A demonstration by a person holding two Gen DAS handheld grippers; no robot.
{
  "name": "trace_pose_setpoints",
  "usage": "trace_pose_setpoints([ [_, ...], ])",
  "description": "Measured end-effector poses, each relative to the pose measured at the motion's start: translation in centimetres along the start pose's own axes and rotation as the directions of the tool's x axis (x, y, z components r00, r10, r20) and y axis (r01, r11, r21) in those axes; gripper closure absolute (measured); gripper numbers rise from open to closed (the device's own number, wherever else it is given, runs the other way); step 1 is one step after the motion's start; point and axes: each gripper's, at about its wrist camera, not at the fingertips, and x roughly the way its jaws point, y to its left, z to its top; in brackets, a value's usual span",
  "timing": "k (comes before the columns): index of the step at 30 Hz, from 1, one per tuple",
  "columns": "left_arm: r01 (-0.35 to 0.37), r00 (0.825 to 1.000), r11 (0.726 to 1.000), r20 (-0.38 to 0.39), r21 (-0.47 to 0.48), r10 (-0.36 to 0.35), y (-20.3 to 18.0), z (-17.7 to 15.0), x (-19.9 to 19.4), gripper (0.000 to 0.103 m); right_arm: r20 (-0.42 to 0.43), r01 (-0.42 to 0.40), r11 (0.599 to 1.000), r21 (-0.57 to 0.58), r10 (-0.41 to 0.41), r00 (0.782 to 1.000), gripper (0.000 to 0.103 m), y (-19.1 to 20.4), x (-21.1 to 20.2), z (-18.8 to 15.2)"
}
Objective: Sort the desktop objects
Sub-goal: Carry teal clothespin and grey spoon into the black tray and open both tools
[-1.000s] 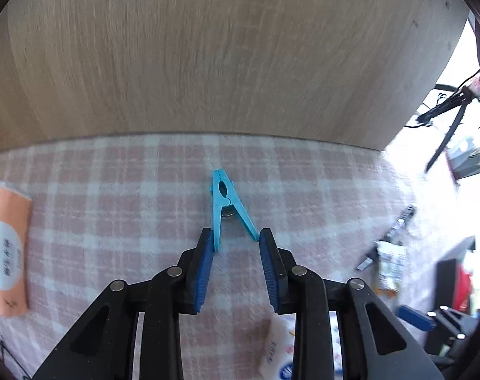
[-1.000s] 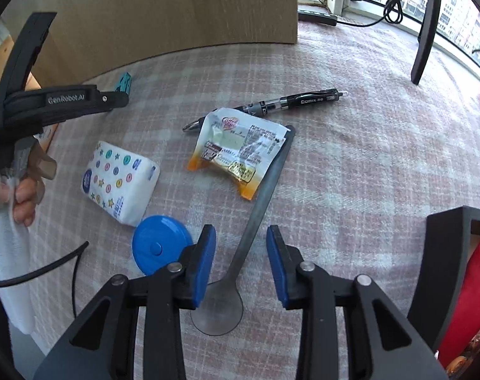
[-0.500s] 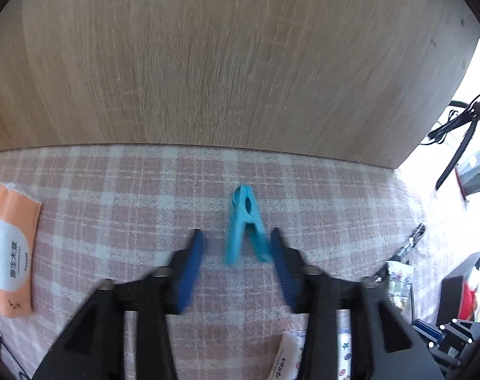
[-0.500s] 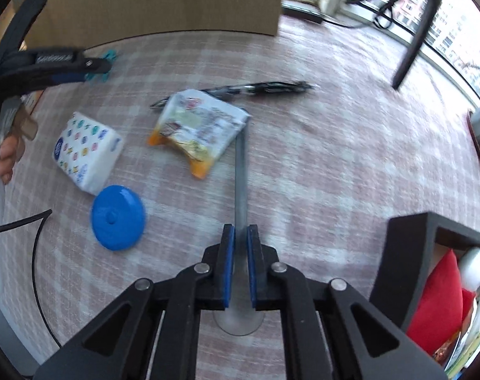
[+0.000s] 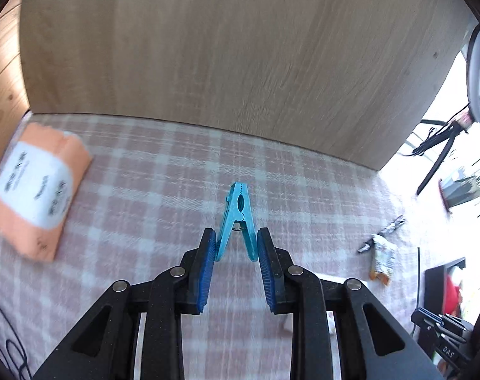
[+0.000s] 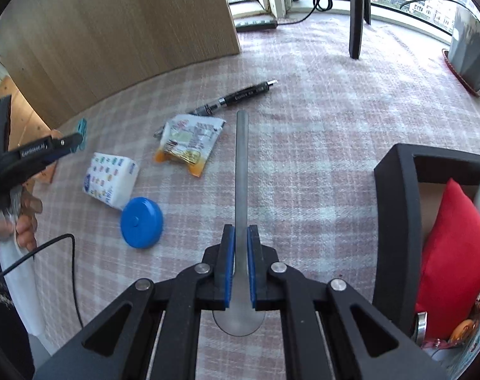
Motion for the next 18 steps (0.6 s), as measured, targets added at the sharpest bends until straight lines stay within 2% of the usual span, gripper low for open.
trace_pose_setpoints([
  [3, 0.027, 0.999, 1.0, 0.023, 0.014, -0.028, 0.3, -0.7, -2.6, 0.078, 0.033, -0.023, 1.0, 0.011, 0.022, 0.999, 0.095, 0.2, -2.1, -1.2],
  [5, 0.05, 0.998, 0.998, 0.029, 0.029, -0.051, -0.5, -1.3, -3.7, 0.078, 0.054, -0.034, 0.999, 0.018, 0.033, 0.998, 0.095, 1.7, -5.6, -3.8],
  [6, 0.063, 0.997, 0.997, 0.031, 0.042, -0.064, -1.4, -1.7, -4.1, 0.078, 0.068, -0.031, 0.999, 0.02, 0.029, 0.997, 0.095, 2.4, -5.2, -3.0],
  [10, 0.127, 0.991, 0.984, 0.017, 0.126, -0.131, -5.9, -2.9, -5.4, 0.078, 0.116, -0.006, 0.999, 0.035, 0.002, 0.993, 0.095, 1.6, -7.8, -4.3],
  [13, 0.195, 0.981, 0.956, -0.031, 0.219, -0.193, -10.3, -3.9, -6.3, 0.078, 0.139, 0.01, 0.997, 0.08, -0.021, 0.99, 0.095, -0.5, -7.8, -4.4],
  [16, 0.295, 0.955, 0.908, -0.118, 0.296, -0.272, -15.2, -5.3, -6.4, 0.077, 0.153, 0.061, 0.99, 0.126, -0.08, 0.985, 0.095, -3.0, -8.9, -5.4],
  [18, 0.344, 0.938, 0.873, -0.16, 0.347, -0.306, -20.0, -6.6, -5.9, 0.077, 0.158, 0.099, 0.982, 0.163, -0.125, 0.979, 0.095, -5.2, -10.6, -6.7],
])
